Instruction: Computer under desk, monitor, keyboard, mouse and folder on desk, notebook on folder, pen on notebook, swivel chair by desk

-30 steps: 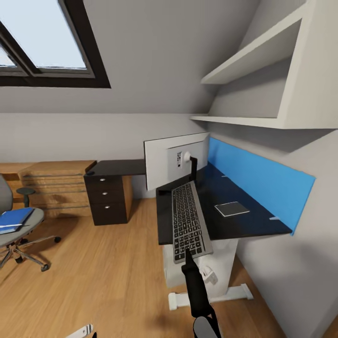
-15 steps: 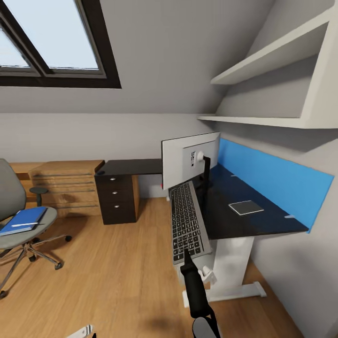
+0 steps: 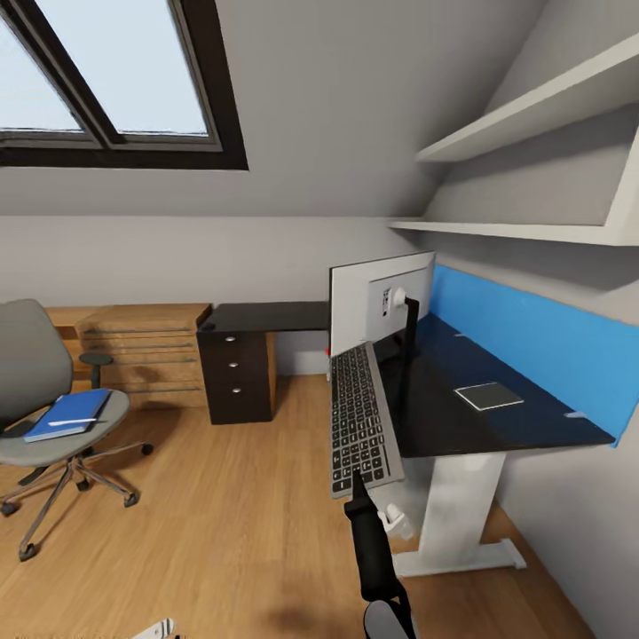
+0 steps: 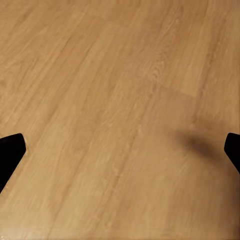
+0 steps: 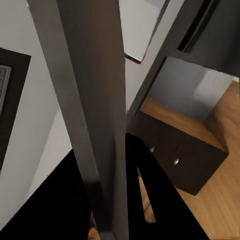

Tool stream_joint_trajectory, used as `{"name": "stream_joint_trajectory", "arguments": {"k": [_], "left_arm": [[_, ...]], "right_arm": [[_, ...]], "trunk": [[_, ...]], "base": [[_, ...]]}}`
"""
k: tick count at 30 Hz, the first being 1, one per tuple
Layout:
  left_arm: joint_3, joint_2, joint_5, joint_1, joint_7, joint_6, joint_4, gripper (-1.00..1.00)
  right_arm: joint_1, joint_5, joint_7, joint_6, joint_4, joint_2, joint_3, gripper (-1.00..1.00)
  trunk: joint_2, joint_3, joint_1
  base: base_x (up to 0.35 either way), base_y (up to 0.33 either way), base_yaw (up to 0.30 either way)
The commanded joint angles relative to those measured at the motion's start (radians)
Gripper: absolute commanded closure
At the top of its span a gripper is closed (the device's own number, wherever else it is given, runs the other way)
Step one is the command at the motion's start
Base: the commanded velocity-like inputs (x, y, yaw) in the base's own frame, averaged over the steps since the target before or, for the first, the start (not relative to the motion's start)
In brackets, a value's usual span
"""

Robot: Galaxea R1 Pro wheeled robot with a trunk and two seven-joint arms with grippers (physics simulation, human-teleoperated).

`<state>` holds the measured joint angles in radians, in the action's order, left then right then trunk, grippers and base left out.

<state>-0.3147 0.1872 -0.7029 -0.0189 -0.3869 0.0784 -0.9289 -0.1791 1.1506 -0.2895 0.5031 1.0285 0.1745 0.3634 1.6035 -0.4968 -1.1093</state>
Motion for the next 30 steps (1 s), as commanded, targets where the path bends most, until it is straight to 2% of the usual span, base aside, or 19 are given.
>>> {"name": "stream_joint_trajectory", "arguments": {"k": [1, 10, 16, 30], "left_arm": [[-0.006, 0.002, -0.011, 0.001, -0.006, 0.007, -0.001, -1.00], [-0.006, 0.000, -0.010, 0.001, -0.007, 0.009, -0.001, -1.00], [-0.007, 0.000, -0.009, 0.001, -0.007, 0.009, -0.001, -1.00], [-0.008, 0.000, -0.009, 0.001, -0.007, 0.009, 0.002, -1.00]], "right_arm": [[-0.001, 0.011, -0.010, 0.004, -0.001, 0.000, 0.002, 1.00], [-0.001, 0.011, -0.010, 0.005, -0.001, 0.000, 0.001, 1.00], [-0.001, 0.011, -0.010, 0.003, -0.001, 0.000, -0.001, 1.00], [-0.001, 0.009, -0.010, -0.001, -0.001, 0.000, -0.001, 1.00]], "trunk": [[0.001, 0.000, 0.000], [0.001, 0.010, 0.000], [0.001, 0.011, 0.000], [0.001, 0.011, 0.000]], "base": [[0.000, 0.306, 0.171], [0.005, 0.328, 0.189], [0.144, 0.312, 0.167], [0.198, 0.298, 0.012]]}}
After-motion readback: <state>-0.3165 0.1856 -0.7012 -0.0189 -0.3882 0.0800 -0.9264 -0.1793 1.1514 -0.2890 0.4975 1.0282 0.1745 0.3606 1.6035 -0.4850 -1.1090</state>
